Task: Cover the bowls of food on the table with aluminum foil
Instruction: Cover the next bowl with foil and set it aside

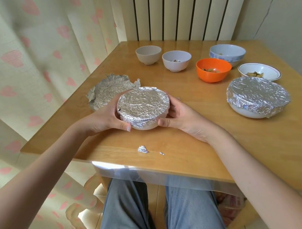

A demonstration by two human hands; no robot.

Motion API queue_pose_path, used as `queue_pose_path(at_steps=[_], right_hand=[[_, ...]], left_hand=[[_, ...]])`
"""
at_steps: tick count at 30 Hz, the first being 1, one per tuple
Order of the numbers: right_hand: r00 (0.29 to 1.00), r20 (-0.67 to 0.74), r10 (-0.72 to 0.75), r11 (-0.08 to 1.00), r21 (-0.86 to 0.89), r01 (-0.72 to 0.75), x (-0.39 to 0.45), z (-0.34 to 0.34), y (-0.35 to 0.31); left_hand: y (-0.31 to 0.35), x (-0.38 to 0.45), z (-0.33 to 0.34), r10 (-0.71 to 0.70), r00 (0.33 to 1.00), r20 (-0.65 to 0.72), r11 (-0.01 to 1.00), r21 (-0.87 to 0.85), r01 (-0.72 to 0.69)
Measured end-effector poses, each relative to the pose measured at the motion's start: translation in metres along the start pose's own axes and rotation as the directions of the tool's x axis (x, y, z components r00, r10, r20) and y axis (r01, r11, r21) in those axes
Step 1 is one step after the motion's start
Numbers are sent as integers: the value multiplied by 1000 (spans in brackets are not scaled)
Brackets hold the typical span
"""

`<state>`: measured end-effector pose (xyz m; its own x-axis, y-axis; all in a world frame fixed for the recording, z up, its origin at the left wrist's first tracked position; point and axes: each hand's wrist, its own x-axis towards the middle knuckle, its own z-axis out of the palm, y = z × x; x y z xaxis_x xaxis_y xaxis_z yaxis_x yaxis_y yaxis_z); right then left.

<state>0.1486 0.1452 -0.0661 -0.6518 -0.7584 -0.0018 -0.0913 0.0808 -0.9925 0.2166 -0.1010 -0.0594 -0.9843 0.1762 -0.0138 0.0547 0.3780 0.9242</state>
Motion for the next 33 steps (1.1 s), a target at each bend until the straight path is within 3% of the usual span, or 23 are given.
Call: queue_pose_path(at_steps=[5,14,18,22,27,33], right_hand=[[1000,-19,24,999,46,-23,-12,0,6],[999,-30,13,998,58,-11,-17,15,4],[980,-189,66,997,44,-59,-25,30,2],[958,-285,32,986,-146,-76,-43,46,8],[936,-350,-32,974,-222,-50,-40,52,4],[935,-354,8,982,-172,-73,-17,36,2]], left_hand=[[-3,-9,5,2,1000,9,993,-120,-1],[-7,-8,10,-7,999,-41,989,-145,1],[-4,-12,9,-8,1000,-2,992,-125,8],[-4,-15,9,18,1000,16,992,-121,-16],[-2,-21,25,-6,983,-183,990,-139,-20],[-4,-19,43,113,931,-348,986,-80,-149]])
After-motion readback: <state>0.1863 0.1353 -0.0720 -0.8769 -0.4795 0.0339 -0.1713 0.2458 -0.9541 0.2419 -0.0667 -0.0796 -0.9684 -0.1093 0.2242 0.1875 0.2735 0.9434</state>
